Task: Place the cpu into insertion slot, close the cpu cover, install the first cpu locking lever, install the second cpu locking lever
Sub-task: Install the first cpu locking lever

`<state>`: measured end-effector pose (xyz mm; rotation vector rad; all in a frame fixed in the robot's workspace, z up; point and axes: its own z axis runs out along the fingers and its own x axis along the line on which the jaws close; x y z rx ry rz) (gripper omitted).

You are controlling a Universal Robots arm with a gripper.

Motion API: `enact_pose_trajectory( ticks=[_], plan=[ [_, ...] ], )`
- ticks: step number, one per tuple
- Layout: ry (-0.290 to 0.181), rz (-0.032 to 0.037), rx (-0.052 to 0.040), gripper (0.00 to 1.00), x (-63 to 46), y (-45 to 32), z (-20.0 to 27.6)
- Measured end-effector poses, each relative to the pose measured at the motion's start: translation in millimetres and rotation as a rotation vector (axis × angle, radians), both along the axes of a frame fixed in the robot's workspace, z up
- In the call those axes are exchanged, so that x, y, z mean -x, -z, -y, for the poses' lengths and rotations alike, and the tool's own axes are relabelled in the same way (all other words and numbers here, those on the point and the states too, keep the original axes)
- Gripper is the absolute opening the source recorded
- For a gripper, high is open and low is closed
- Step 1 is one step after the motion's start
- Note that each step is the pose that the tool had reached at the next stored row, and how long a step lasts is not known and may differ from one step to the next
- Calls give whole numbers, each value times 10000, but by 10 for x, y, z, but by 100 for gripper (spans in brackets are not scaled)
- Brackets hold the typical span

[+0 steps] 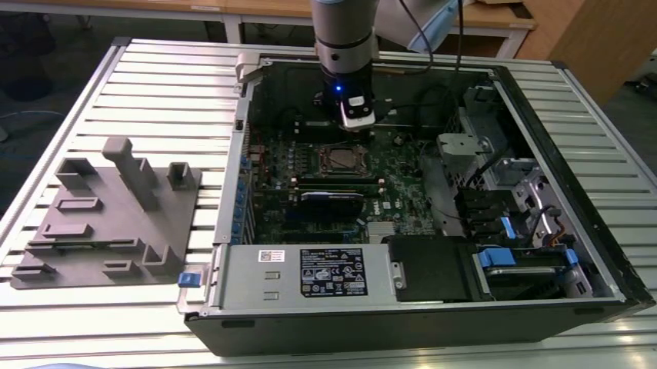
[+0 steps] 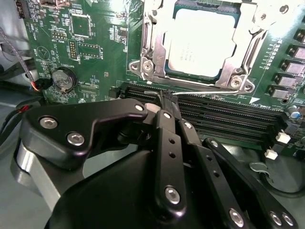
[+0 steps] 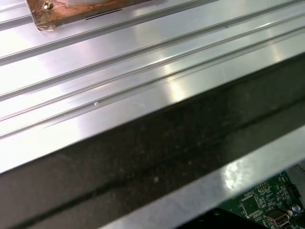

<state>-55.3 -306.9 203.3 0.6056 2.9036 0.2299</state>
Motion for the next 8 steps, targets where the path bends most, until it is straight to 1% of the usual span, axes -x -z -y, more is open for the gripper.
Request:
enact_pose_trajectory(
  ticks=[5,8],
  plan=[
    [0,180,-1,11,9,3,0],
    [1,236,-2,11,15,4,0]
  ],
)
